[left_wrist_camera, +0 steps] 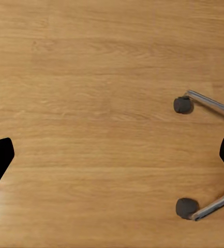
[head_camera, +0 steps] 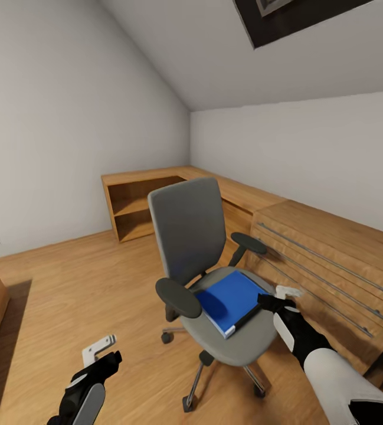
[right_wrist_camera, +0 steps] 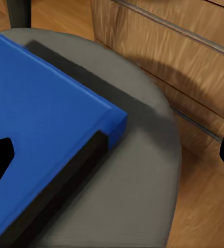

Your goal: In the bedroom, organize the workspace by keeping the computer under the desk, ensuring the monitor is on the desk, placing the keyboard on the desk next to the monitor, placing the mouse on the desk next to the keyboard, moving the folder from the swivel chair onto the desk next to the mouse, stacking the notebook on top of the folder with the pen on top of the notebook, and positioning the swivel chair next to the desk.

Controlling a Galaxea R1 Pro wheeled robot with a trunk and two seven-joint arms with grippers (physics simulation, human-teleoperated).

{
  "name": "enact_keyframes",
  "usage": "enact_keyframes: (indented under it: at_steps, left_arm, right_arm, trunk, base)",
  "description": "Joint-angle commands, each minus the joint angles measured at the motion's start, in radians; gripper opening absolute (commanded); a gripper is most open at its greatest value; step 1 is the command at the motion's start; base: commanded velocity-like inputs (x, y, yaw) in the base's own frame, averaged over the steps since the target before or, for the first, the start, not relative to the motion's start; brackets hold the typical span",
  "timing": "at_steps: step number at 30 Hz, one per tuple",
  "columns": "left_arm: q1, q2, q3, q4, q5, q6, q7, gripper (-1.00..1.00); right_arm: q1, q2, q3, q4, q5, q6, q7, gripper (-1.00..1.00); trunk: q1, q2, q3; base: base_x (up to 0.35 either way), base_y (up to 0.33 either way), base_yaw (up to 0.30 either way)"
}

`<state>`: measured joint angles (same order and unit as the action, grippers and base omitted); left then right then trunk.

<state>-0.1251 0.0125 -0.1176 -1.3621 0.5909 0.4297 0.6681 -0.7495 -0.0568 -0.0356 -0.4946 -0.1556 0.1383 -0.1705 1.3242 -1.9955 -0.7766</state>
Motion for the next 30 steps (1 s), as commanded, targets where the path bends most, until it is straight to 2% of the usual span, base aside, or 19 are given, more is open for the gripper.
enact_keyframes:
  at_steps: [1,4,7,8,11,14,30]
  left_arm:
    - [-0.001,0.004,-0.001,-0.004,0.008,0.002,0.009,1.00]
    - [-0.002,0.011,0.002,-0.010,0.011,0.004,0.009,1.00]
    - [-0.003,0.011,0.000,-0.028,0.012,0.002,0.008,1.00]
    - [-0.003,0.012,-0.001,-0.055,0.011,-0.001,0.008,1.00]
    - [0.000,0.014,-0.001,-0.088,0.009,-0.003,0.009,1.00]
    - [0.014,0.022,-0.001,-0.107,0.006,-0.005,0.011,1.00]
    - [0.015,0.023,-0.002,-0.106,0.006,-0.005,0.011,1.00]
  right_arm:
    - [-0.001,0.002,0.003,0.003,-0.008,-0.001,-0.004,1.00]
    - [-0.003,0.006,0.005,0.014,-0.009,-0.016,0.003,1.00]
    - [-0.002,0.007,0.006,0.015,-0.009,-0.023,0.051,1.00]
    - [-0.002,0.006,0.006,0.015,-0.008,-0.025,0.119,1.00]
    - [-0.002,0.002,0.004,0.015,-0.006,-0.022,0.212,1.00]
    - [-0.002,-0.012,0.002,0.015,-0.010,-0.019,0.288,1.00]
    - [-0.002,-0.014,0.003,0.020,-0.006,-0.023,0.300,1.00]
  trunk:
    - [0.004,-0.008,-0.004]
    - [0.004,-0.008,-0.004]
    - [0.004,-0.008,-0.004]
    - [0.004,-0.008,-0.004]
    - [0.004,-0.008,-0.004]
    - [0.004,-0.008,-0.004]
    - [0.004,-0.008,-0.004]
  base:
    - [0.000,0.000,0.000]
    - [0.000,0.000,0.000]
    - [0.000,0.000,0.000]
    - [0.000,0.000,0.000]
    - [0.000,0.000,0.000]
    - [0.020,0.000,0.000]
    - [0.253,0.000,0.000]
